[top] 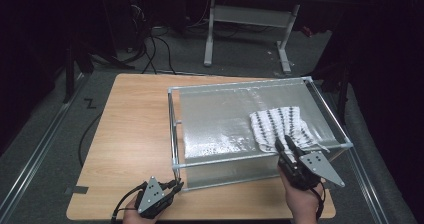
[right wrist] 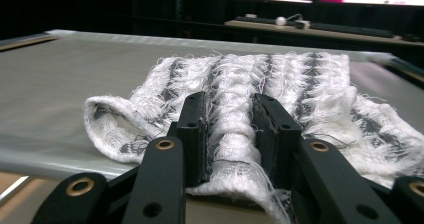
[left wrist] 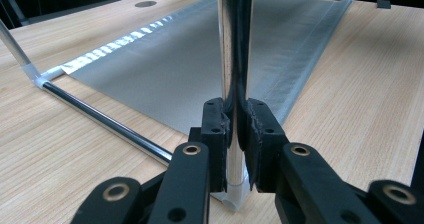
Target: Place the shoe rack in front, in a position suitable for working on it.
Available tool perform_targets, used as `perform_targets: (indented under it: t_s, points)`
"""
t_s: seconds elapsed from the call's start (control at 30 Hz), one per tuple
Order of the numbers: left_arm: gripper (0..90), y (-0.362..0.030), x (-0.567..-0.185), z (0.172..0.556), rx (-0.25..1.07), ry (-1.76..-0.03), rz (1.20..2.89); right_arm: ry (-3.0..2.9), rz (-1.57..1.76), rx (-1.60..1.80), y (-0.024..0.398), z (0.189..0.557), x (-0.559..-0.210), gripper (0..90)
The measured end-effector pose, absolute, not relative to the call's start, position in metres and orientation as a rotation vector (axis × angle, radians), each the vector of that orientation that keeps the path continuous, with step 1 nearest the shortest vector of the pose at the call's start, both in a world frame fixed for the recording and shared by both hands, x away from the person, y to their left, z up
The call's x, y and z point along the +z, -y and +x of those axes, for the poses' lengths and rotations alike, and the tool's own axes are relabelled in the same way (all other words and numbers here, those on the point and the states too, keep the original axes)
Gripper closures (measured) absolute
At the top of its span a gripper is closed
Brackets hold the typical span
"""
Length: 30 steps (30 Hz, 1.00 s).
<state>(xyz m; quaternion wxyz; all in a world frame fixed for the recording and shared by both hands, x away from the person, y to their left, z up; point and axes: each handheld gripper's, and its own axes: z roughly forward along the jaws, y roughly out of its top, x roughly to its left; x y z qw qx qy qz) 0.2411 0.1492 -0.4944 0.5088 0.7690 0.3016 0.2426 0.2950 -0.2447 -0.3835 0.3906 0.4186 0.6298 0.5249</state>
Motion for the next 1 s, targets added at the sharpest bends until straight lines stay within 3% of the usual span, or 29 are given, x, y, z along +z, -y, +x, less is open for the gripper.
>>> perform_targets:
  t_s: [1.0]
  points:
    - [80.2,-0.149,-0.495,0.241,0.582,-0.733,1.848,-1.831,0.837,1.514,0.124,0.275,-0.383,67.7]
